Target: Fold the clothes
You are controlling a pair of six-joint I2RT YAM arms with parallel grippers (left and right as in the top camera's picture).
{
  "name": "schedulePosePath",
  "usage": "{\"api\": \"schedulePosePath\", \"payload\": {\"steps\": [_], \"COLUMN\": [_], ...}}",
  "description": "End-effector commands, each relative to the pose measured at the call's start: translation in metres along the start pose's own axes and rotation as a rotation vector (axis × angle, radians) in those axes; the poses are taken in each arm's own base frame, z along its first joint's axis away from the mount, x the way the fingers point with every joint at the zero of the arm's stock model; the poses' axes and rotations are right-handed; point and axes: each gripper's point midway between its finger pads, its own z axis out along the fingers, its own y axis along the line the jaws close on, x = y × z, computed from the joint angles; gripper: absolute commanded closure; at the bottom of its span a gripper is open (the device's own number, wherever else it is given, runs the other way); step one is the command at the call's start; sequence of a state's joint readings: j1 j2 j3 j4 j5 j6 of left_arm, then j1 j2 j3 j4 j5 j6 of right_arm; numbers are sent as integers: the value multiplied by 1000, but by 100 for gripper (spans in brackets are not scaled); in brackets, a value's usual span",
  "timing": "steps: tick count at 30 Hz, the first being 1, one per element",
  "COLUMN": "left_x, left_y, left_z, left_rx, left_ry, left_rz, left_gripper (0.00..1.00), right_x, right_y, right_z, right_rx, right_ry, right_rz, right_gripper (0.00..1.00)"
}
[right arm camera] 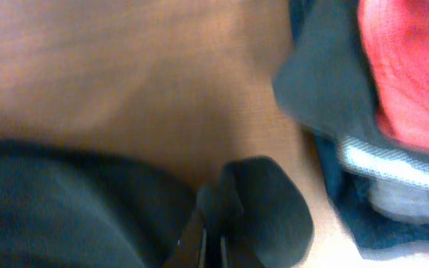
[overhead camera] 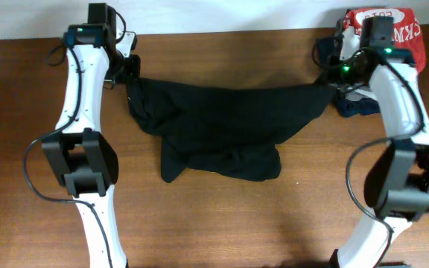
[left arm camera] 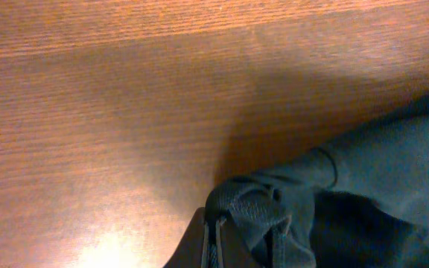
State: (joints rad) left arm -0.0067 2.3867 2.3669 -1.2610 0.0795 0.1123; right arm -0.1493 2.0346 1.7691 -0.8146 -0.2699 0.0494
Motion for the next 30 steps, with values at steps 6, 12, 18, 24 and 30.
{"api": "schedulePosePath", "payload": {"steps": [6,12,18,24,30], "left_x": [-10,-12,-17,-21,-22], "left_y": [-3,-2,0,1,5], "left_z": [14,14,13,13,13], "left_rx": [6,4,0,-5,-7], "left_ry": [-27,-35,-56,-75,-78], "left_rz": [25,25,25,26,20], "left_gripper": [99,99,99,99,99], "right_x": [-15,19,72,98,140], "right_y": [18,54,96,138,161], "right_z": [-26,-54,-54,-48,-33], "right_rx": [-44,-119,-155,-170,-164], "right_ry": [-28,114,310,377,476], "right_rz": [-45,-134,-250,-354,-439], "right_gripper": [38,32,32,32,32]}}
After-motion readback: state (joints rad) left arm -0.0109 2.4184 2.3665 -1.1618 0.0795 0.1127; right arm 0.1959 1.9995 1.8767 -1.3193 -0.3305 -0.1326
